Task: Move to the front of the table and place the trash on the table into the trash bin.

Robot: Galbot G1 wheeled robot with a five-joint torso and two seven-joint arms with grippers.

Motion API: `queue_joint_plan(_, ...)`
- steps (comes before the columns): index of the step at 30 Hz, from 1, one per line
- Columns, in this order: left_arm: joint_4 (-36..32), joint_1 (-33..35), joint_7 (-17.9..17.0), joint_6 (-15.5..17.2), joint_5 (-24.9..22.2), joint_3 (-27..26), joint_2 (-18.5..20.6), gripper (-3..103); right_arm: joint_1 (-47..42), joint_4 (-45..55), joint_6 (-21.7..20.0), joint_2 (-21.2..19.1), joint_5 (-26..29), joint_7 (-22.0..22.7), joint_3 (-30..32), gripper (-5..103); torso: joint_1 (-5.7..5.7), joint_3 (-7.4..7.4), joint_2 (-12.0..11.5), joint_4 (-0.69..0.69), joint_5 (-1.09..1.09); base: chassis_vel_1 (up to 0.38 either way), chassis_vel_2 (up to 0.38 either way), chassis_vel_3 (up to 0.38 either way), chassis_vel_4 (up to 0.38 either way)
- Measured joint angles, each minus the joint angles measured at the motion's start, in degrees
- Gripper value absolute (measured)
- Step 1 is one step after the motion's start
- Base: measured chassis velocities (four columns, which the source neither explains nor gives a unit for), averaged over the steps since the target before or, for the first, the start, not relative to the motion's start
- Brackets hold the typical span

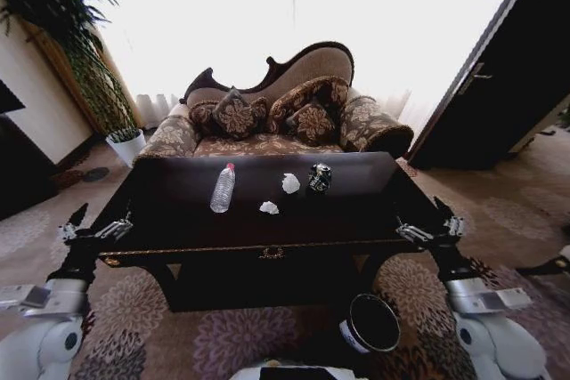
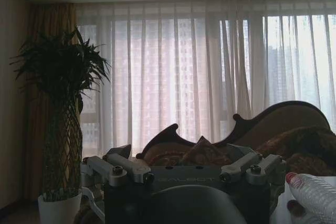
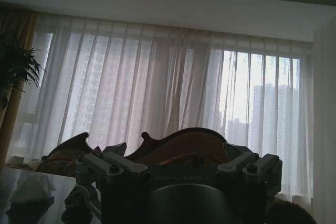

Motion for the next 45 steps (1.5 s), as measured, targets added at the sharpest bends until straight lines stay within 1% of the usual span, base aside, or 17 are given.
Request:
queue_joint_plan(3,0.16,-0.04,0.06,-0.04,0.00,0.04,0.03,100,0.00,-0.19,0.03,-0.02,-0.04,-0.05,0.02,100,-0.15,-0.06,0.07,0.00,-0.01,0.019,-0.013,-0.006,0.025)
queue_joint_plan(13,0.12,-0.03,0.33,-0.05,-0.06,-0.11,0.13,100,0.06,-0.37,0.12,0.19,-0.13,-0.84,-0.02,100,0.01,0.00,0.01,0.00,0.00,0.015,-0.011,-0.011,0.021)
queue_joint_plan(33,-0.42,0.03,0.59,-0.07,-0.41,0.16,-0.21,100,-0.04,-0.60,1.04,0.36,-0.34,-1.81,-0.26,100,-0.05,-0.01,0.02,0.00,-0.01,0.003,-0.003,-0.002,0.005)
queue_joint_plan(35,-0.85,-0.62,-0.19,0.96,-1.66,0.20,0.97,100,-0.03,-0.57,1.14,0.32,-0.26,-1.83,-0.27,100,-0.04,-0.01,0.02,0.01,-0.01,0.000,0.000,0.000,0.000)
queue_joint_plan(36,-1.10,-1.22,-0.90,2.12,-2.76,0.19,2.26,100,-0.05,-0.46,1.15,0.25,-0.21,-1.82,-0.25,100,-0.04,-0.01,0.02,0.01,-0.01,0.000,0.000,0.000,0.000)
queue_joint_plan(37,-1.10,-1.22,-0.90,2.12,-2.76,0.19,2.26,100,-0.05,-0.46,1.15,0.25,-0.21,-1.82,-0.25,100,-0.04,-0.01,0.02,0.01,-0.01,0.000,0.000,0.000,0.000)
queue_joint_plan(39,-1.76,-2.79,-3.06,4.89,-6.23,0.44,6.12,100,-0.07,-0.10,1.15,0.10,-0.21,-1.71,-0.02,100,-0.05,-0.02,0.03,0.01,-0.01,0.000,0.000,0.000,0.000)
queue_joint_plan(41,-2.25,-4.16,-5.55,7.61,-10.48,2.11,10.27,100,-0.10,0.09,1.15,-0.04,-0.34,-1.68,0.18,100,-0.04,-0.01,0.03,0.00,-0.01,0.000,0.000,0.000,0.000)
queue_joint_plan(42,-2.25,-4.16,-5.55,7.61,-10.48,2.11,10.27,100,-0.10,0.09,1.15,-0.04,-0.34,-1.68,0.18,100,-0.04,-0.01,0.03,0.00,-0.01,0.000,0.000,0.000,0.000)
queue_joint_plan(45,-2.29,-6.94,-9.98,11.32,-16.43,5.31,15.96,100,-0.34,0.41,1.15,-0.07,-0.50,-1.68,0.26,100,-0.04,-0.01,0.02,0.00,-0.01,0.000,0.000,0.000,0.000)
